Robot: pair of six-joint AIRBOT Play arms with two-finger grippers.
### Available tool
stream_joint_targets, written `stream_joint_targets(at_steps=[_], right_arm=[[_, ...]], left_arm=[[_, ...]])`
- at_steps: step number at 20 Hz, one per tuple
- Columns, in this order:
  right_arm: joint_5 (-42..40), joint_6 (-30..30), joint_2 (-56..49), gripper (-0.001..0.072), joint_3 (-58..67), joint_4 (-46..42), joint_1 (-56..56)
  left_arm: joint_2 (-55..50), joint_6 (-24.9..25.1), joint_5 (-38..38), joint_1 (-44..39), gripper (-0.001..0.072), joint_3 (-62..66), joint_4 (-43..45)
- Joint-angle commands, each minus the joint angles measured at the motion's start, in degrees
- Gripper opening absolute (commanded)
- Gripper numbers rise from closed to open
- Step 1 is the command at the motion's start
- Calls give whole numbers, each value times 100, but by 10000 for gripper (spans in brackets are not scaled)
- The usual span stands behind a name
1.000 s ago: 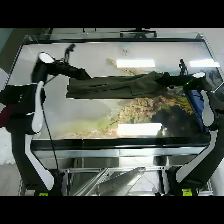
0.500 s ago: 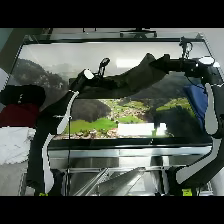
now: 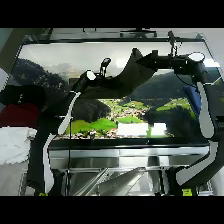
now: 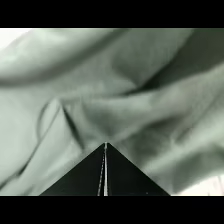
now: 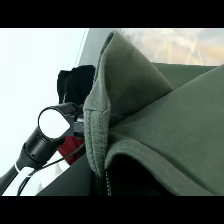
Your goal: Fold the shirts.
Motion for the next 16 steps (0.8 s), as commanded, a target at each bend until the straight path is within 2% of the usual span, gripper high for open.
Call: stream_joint_targets(at_steps=[1,4,6,8,10,12,13,15,16], right_arm=[[-197,103,2,16,4,17,92],[-214,234,0,16,4,17,229],[-466,234,-7,16,4,20,474],[-1102,232,-24,17,4,22,892],[-2249,221,-120,17,4,168,1561],[-3810,-85,-404,17,4,903,2387],[-4673,-415,-605,17,11,1547,2857],[-6677,-1703,-1169,15,238,3171,3915],[-7503,-2223,-1576,15,616,3681,4391]], left_arm=[[396,-103,-1530,461,15,101,-26],[1370,-389,-2688,1224,14,-157,-28],[2085,-448,-2922,1786,14,-358,-28],[2743,-535,-2850,2306,16,-625,-31],[3239,-535,-2736,2776,17,-859,-31],[3526,-505,-2599,3106,17,-1071,-31],[3604,-448,-2549,3250,18,-1185,-31],[3654,-361,-2531,3401,18,-1438,-35],[3652,-356,-2433,3418,18,-1609,-35]])
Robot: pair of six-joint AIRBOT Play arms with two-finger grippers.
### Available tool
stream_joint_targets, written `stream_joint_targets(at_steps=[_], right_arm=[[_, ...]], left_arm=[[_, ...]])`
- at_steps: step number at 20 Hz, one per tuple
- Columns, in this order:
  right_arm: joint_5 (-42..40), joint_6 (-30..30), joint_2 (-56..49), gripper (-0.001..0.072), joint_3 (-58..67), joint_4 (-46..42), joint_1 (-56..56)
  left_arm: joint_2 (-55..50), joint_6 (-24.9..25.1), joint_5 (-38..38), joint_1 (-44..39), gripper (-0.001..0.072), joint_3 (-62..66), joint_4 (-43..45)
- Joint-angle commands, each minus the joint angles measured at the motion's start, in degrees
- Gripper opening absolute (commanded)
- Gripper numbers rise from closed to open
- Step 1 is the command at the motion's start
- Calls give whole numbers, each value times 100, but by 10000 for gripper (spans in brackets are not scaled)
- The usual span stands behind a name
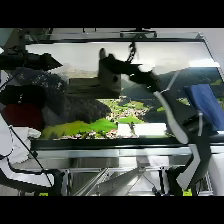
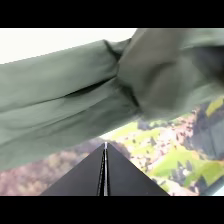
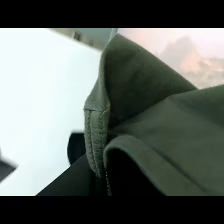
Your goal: Fold the shirts.
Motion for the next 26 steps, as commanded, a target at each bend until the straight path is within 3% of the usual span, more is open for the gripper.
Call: stream_joint_targets(at_steps=[1,2,3,5,11,12,13,14,16,21,23,24,26], right_arm=[[-3025,-1471,-1143,33,914,1720,1567],[-2837,-1469,-1615,316,1491,1357,1790],[-2625,-1469,-1978,682,1939,1119,1923],[-2111,-1427,-2188,695,2048,1078,1985],[439,-1427,-1965,693,1786,1150,1187],[839,-1427,-1895,659,1784,1137,968],[1300,-1427,-1816,500,1784,1113,723],[1836,-1423,-1722,461,1781,1067,431],[2715,-881,-1532,461,1781,737,-162],[3351,1351,-1290,461,1775,-2173,-1274],[3462,1722,-1292,465,1663,-2817,-1427],[3473,1786,-1292,522,1587,-2900,-1460],[3303,1799,-1300,526,1447,-2997,-1484]], left_arm=[[190,125,278,260,18,-557,-2],[190,181,393,210,18,-769,0],[190,330,468,146,18,-949,2],[190,481,461,57,18,-1220,7],[190,483,341,72,18,-1375,4],[190,483,313,118,18,-1377,4],[190,481,262,140,18,-1377,2],[192,479,208,181,18,-1377,0],[192,481,105,295,18,-1377,-28],[190,621,107,562,18,-1377,-944],[190,658,114,564,18,-1377,-1032],[186,660,109,564,18,-1377,-1027],[190,667,109,564,18,-1377,-1034]])
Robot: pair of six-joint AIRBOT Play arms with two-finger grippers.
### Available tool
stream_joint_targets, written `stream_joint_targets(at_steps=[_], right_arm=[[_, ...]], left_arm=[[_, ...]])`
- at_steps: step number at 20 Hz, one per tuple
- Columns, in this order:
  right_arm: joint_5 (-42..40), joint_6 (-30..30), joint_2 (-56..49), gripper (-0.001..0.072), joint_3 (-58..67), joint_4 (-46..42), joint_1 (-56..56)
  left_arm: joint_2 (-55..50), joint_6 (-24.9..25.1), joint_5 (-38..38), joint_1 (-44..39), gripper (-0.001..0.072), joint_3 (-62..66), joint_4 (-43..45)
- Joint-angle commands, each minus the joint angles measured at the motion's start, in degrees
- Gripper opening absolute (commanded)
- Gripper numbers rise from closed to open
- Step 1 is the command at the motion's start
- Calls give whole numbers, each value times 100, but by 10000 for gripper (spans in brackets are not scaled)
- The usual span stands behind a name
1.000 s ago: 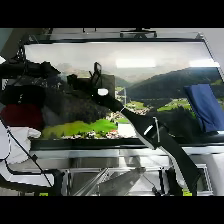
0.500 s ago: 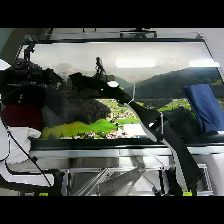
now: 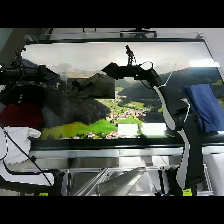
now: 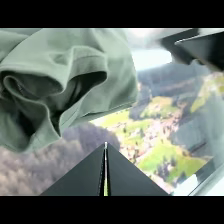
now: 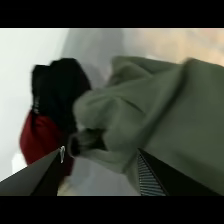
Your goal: Fold the shirts.
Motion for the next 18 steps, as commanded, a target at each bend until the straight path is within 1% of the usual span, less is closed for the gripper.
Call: stream_joint_targets(at_steps=[1,3,4,7,9,13,16,18], right_arm=[[-92,638,15,526,-170,-999,-181],[-203,1121,13,526,-170,-1639,-197],[-168,1226,-2,527,-170,-1753,-190],[-404,1257,-114,527,-170,-1755,2],[-487,1611,-168,527,-170,-1797,-50],[-365,1617,-168,526,-170,-1926,-186],[-332,1617,-249,526,-175,-1991,-175],[-251,1720,-382,527,-175,-1987,-122]], left_arm=[[-2,52,0,26,18,-2,-146],[-2,107,-7,26,18,-2,-146],[0,125,-9,26,18,-2,-146],[0,157,-7,26,18,-2,-149],[0,164,-44,26,18,-2,-146],[-2,291,-129,26,18,-2,-149],[-2,291,-81,26,18,-2,-157],[-2,295,-81,26,18,-2,-155]])
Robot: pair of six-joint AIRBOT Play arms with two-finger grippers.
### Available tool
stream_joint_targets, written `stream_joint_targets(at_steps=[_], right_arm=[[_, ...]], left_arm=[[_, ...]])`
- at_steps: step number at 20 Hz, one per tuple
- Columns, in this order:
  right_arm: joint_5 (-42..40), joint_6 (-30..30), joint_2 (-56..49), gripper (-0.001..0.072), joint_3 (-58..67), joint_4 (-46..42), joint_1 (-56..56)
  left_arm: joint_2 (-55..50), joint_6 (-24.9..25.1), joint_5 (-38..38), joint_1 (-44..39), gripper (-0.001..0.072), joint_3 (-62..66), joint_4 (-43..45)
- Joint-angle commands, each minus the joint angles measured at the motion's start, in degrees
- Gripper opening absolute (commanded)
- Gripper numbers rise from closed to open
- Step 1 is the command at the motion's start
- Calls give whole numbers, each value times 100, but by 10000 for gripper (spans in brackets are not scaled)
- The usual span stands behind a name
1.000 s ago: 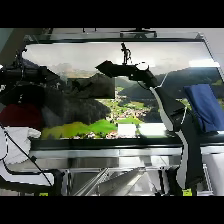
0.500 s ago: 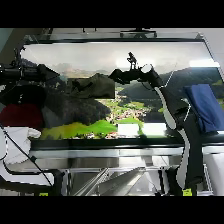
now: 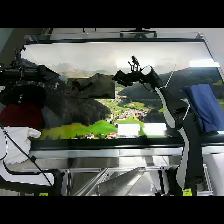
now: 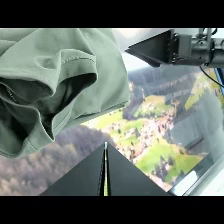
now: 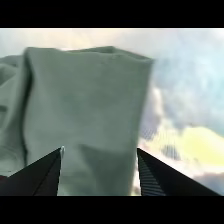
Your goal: Fold the shirts.
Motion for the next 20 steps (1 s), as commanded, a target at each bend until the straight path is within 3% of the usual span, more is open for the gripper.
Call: stream_joint_targets(at_steps=[1,7,8,10,11,12,15,18,20], right_arm=[[160,146,-203,526,-2,-35,83],[127,118,-398,516,0,236,544],[116,118,-396,456,9,286,579],[151,-188,-385,139,11,743,579],[151,-339,-341,45,11,979,573],[142,-352,-240,17,15,973,573],[151,-345,313,16,31,702,492],[234,114,1244,16,31,-42,199],[802,240,2004,16,28,-125,-92]], left_arm=[[-2,24,9,2,18,-2,-2],[-2,42,7,2,18,-2,-7],[-2,42,7,2,18,-2,-7],[-2,42,2,2,18,-2,-4],[-2,42,4,2,18,-2,-4],[-2,42,4,2,18,-2,-4],[-2,39,4,2,18,-2,-4],[0,37,-20,2,18,-2,-2],[-2,35,-116,2,18,-2,-2]])
